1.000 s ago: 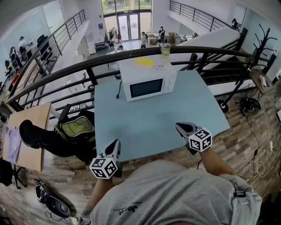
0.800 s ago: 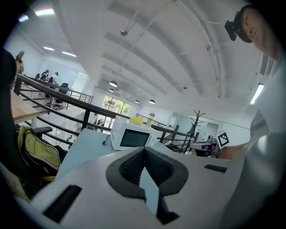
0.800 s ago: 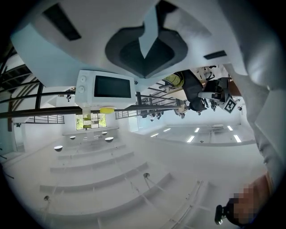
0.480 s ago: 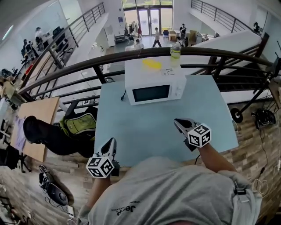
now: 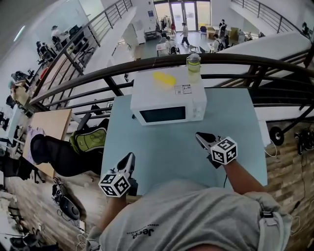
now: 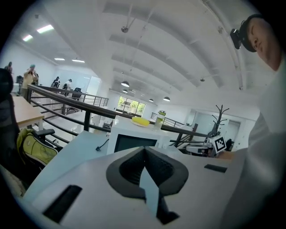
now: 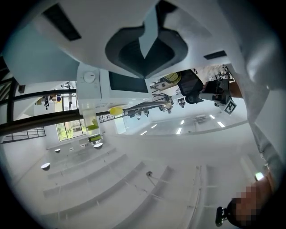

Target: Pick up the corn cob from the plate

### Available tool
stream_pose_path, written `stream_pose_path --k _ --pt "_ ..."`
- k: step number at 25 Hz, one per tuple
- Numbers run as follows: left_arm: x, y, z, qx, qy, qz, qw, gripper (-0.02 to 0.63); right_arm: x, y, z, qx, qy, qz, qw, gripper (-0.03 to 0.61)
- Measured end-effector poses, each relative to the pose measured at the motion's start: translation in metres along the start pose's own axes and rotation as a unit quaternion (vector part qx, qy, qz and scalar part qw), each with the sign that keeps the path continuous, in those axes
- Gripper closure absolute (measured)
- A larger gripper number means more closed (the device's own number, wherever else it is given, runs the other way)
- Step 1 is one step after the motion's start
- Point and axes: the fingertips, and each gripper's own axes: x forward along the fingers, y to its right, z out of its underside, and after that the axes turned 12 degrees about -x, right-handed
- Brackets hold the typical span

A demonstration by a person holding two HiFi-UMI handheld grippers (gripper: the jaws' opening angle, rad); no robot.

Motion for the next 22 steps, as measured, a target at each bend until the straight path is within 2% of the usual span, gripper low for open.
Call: stream_pose_path --k 3,7,11,16,19,22 --pt "0.016 -0.004 -0.006 0.001 -0.007 -0.003 1.0000 0.606 0.006 0.012 0.007 0.004 -0.006 0.001 1.000 0.563" --pt "0.041 -0.016 -0.025 0.023 -0.011 0.016 0.9995 0.606 0.022 0.025 -0.002 -0.002 -0.008 0.019 1.000 0.563" --pt "0.069 -0.033 -0.053 0.047 -0.015 0.054 0.9973 0.606 0.052 0.037 -0.030 -0.028 -0.017 0.050 0.998 0.561" --pt "0.097 -0.049 -0.097 0.071 -0.009 0.095 0.9929 0.606 0.098 0.047 -0.082 -0.059 -0.019 0.068 0.996 0.556" --pt "0.113 -0.046 -0.119 0.082 0.001 0.118 0.9896 0.606 0.126 0.064 -0.106 -0.083 -0.033 0.076 0.993 0.462" --pt "0.129 -0.044 -0.136 0.089 0.010 0.130 0.9874 0.606 0.154 0.086 -0.118 -0.112 -0.049 0.087 0.989 0.429"
